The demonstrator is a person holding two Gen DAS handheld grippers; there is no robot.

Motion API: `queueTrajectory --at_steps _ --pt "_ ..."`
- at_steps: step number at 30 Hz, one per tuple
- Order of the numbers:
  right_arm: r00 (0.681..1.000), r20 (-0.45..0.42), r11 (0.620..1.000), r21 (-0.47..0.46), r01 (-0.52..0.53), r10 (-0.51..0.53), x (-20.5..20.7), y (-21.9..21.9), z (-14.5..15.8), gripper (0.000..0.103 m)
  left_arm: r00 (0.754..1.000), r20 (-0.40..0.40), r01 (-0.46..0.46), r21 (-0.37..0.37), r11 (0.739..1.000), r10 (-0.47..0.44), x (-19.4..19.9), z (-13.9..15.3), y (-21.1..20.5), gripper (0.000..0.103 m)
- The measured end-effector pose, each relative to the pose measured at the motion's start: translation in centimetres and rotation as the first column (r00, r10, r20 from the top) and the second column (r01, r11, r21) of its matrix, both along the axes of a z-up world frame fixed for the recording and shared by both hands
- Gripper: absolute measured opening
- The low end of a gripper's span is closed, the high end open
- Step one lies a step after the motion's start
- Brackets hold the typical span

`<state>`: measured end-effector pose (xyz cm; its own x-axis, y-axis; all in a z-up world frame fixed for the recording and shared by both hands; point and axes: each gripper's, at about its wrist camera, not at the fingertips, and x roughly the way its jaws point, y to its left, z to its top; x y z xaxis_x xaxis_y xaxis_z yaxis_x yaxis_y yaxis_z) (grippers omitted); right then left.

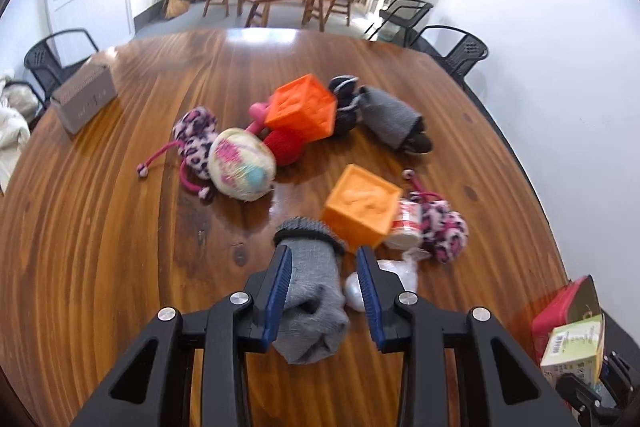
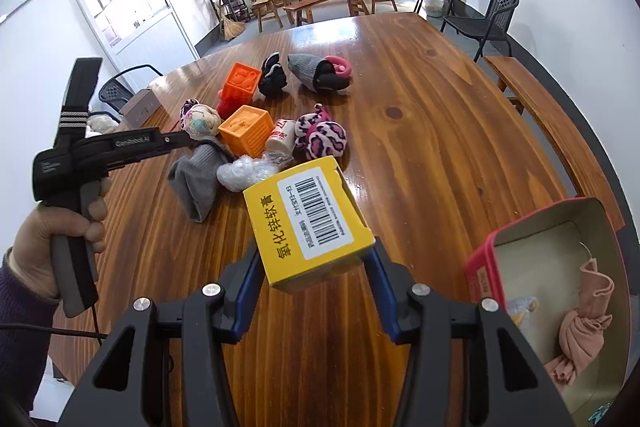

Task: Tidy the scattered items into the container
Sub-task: 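Lift the grey knit hat with the left gripper, regrasping it by its cuff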

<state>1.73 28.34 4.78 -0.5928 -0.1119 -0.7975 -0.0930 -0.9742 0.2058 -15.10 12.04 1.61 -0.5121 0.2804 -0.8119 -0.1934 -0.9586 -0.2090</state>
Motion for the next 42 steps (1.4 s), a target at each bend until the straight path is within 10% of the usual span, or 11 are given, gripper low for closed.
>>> queueTrajectory --at_steps 4,8,24,27,31,42 --pt "1.000 -0.021 1.000 -0.017 0.018 -0.018 1.8 1.7 0.5 0.054 1.000 -0.019 -0.004 -0.067 0.998 0.003 1.7 0.3 1.7 0.037" --pt "0.999 -0.034 0.999 -0.033 0.027 -0.028 3.2 3.4 0.9 0.054 0.997 0.022 -0.072 -0.088 0.994 0.075 2.7 -1.8 1.3 0.099" --pt "1.000 0.005 1.000 -0.004 0.022 -0.022 4.9 4.7 0.9 0.054 0.968 0.065 -0.231 -0.140 0.963 0.242 0.6 -8.2 -1.3 0.099" --pt "1.000 0.002 1.000 0.005 0.017 -0.017 5.0 4.6 1.1 0.054 0.961 0.091 -0.246 -0.141 0.959 0.260 0.2 -9.2 -1.7 0.079" --pt "1.000 -0.008 1.000 0.015 0.014 -0.013 5.2 4.8 1.4 0.054 0.960 0.103 -0.245 -0.134 0.960 0.259 0.3 -8.3 -1.8 0.046" --pt "0.996 -0.021 0.996 -0.020 0.083 -0.083 7.6 9.0 1.7 0.054 0.995 -0.011 -0.101 -0.071 0.992 0.101 4.7 -0.6 4.8 0.044"
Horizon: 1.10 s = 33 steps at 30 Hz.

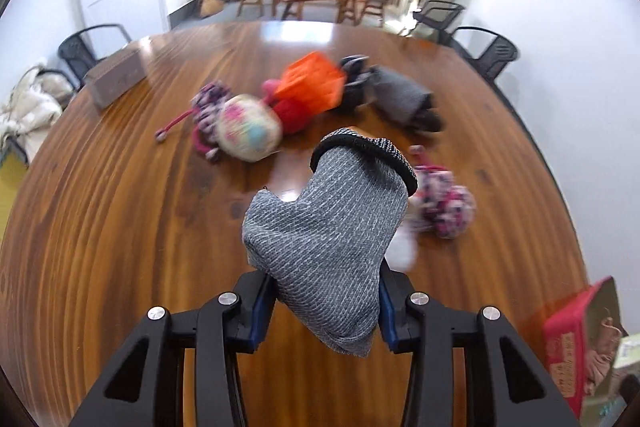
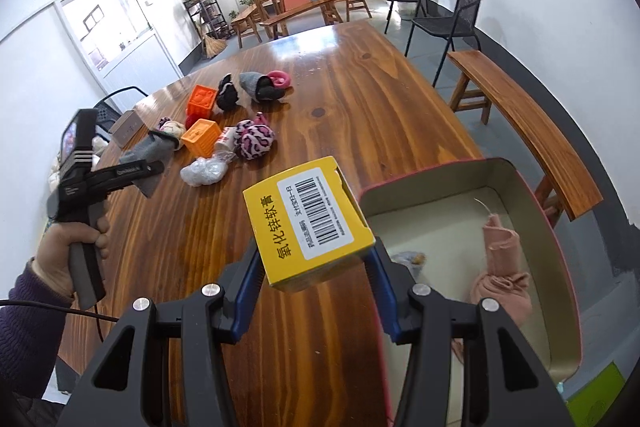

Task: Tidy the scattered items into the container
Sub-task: 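Lift the grey knit hat with the left gripper, regrasping it by its cuff, then carry the box and hat to the red-rimmed box and release both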

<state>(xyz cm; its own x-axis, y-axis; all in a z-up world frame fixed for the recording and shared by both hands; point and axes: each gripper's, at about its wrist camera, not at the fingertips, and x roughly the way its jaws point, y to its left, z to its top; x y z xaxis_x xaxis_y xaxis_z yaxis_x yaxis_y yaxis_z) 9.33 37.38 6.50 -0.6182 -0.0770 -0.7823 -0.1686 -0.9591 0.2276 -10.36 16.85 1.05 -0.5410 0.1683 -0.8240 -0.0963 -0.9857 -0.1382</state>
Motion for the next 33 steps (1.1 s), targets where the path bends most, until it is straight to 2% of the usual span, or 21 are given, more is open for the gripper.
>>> queueTrajectory --at_steps 4,7,11,15,21,24,25,29,33 --pt "0.998 0.015 0.998 -0.019 0.059 -0.058 1.8 2.7 -0.3 0.054 0.994 -0.032 0.108 0.034 0.994 -0.107 1.5 2.1 4.3 0.044" --pt "0.993 0.024 0.993 -0.027 0.113 -0.113 3.5 5.2 -0.3 0.054 0.978 -0.042 0.207 0.067 0.976 -0.205 3.2 3.1 8.7 0.044" --pt "0.984 0.017 0.984 -0.019 0.177 -0.176 5.7 8.0 -0.1 0.054 0.939 -0.049 0.343 0.102 0.934 -0.340 5.7 3.9 14.7 0.044" --pt "0.976 0.003 0.976 -0.022 0.217 -0.217 7.1 9.8 0.2 0.054 0.900 -0.051 0.435 0.103 0.894 -0.432 7.9 4.2 19.5 0.044" --pt "0.972 -0.007 0.971 -0.038 0.236 -0.237 8.7 11.1 0.2 0.054 0.850 -0.043 0.527 0.087 0.845 -0.526 10.3 3.8 25.1 0.045" --pt "0.974 -0.010 0.973 -0.047 0.227 -0.228 9.3 11.4 0.2 0.054 0.837 -0.012 0.546 0.066 0.835 -0.547 10.6 3.1 26.7 0.061" --pt "0.975 -0.011 0.974 -0.050 0.221 -0.222 9.3 11.4 0.2 0.054 0.836 -0.004 0.547 0.068 0.834 -0.548 10.8 3.0 27.1 0.066" --pt "0.988 -0.001 0.985 -0.077 0.156 -0.156 9.2 11.2 0.0 0.056 0.845 -0.017 0.534 0.059 0.843 -0.535 11.4 3.4 27.3 0.066" --pt "0.995 0.019 0.992 -0.086 0.096 -0.094 8.7 10.7 -0.6 0.056 0.869 -0.028 0.495 0.067 0.866 -0.494 11.0 4.1 26.2 0.067"
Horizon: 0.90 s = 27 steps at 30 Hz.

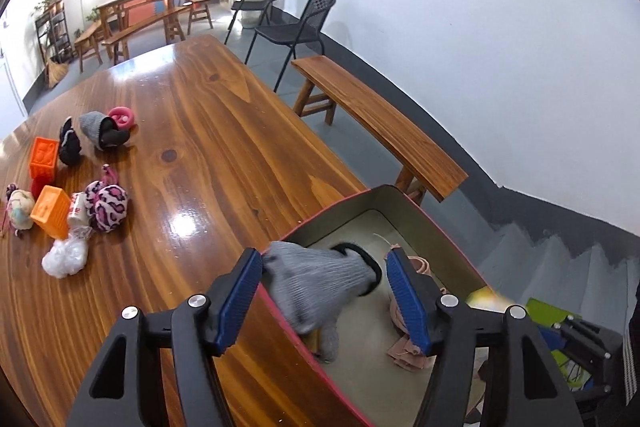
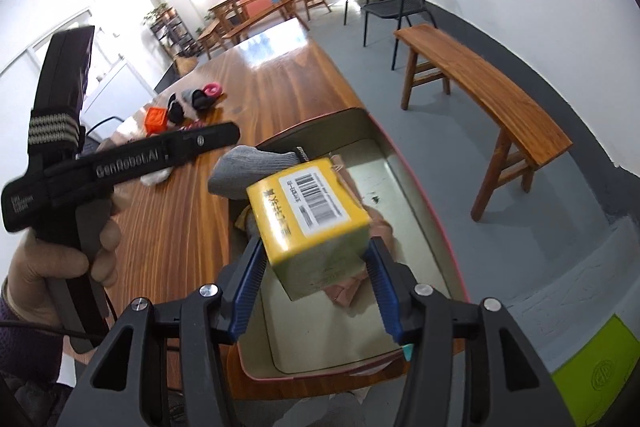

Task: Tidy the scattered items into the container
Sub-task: 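Carry the box and hat to the red-rimmed box and release both, then move both grippers back toward the items on the table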

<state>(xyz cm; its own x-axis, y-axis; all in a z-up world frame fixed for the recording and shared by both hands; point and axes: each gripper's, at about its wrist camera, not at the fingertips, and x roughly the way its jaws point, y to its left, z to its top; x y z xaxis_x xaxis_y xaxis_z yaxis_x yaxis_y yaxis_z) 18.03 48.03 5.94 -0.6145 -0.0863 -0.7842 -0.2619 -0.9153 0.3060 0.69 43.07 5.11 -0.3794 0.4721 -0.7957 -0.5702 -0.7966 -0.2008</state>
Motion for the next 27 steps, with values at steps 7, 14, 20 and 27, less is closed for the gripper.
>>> queueTrajectory --at_steps 7,14,20,27 --pt "0.998 0.007 0.998 -0.022 -0.057 0.057 -0.4 -0.4 -0.7 0.056 0.996 0.003 -0.084 0.001 0.996 0.084 -0.6 0.6 -3.0 0.068" --pt "0.997 0.004 0.997 -0.026 -0.076 0.076 -1.5 -1.4 -0.6 0.056 0.987 0.008 -0.161 0.010 0.987 0.161 -0.8 0.8 -6.8 0.084" --pt "0.994 -0.009 0.993 -0.022 -0.112 0.112 -3.0 -3.3 -0.1 0.056 0.973 0.020 -0.228 -0.009 0.974 0.228 -1.5 0.3 -9.8 0.093" --pt "0.988 -0.009 0.987 -0.029 -0.156 0.156 -5.4 -6.1 0.0 0.056 0.928 0.038 -0.370 -0.050 0.928 0.372 -2.8 -0.6 -15.9 0.103"
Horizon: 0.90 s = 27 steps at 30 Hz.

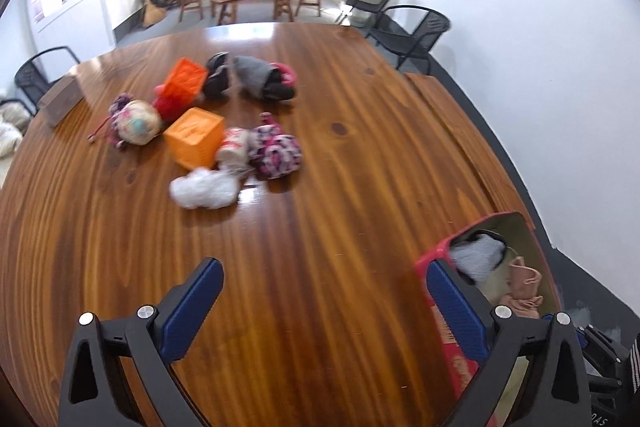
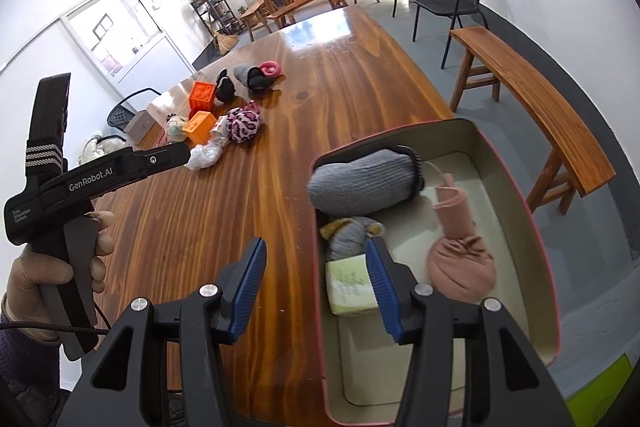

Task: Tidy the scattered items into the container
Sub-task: 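Move both grippers back toward the items on the table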

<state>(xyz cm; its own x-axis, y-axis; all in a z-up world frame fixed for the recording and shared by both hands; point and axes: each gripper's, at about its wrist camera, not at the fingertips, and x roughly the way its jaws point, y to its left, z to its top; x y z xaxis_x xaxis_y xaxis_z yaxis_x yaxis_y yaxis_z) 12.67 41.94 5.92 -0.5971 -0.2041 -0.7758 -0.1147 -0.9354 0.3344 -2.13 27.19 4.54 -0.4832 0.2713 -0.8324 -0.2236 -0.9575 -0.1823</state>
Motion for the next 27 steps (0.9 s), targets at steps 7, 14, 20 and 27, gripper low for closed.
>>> queueTrajectory --at_steps 7,14,20,27 --pt "0.997 0.003 0.997 0.000 -0.083 0.083 -2.8 -4.6 -0.2 0.056 0.994 0.013 -0.105 0.007 0.994 0.105 -1.2 -0.4 -6.5 0.103" --pt "0.986 0.030 0.986 -0.029 -0.163 0.164 -6.8 -9.8 -1.4 0.056 0.980 0.027 -0.197 -0.001 0.980 0.197 -2.3 -0.9 -12.8 0.103" --pt "0.979 0.067 0.980 -0.053 -0.190 0.193 -9.7 -13.5 -2.6 0.056 0.970 0.048 -0.240 -0.008 0.971 0.240 -4.4 -1.8 -16.9 0.103" --pt "0.980 0.098 0.985 -0.052 -0.167 0.171 -11.7 -16.2 -3.4 0.056 0.976 0.040 -0.215 0.053 0.975 0.213 -9.2 -2.4 -19.0 0.103"
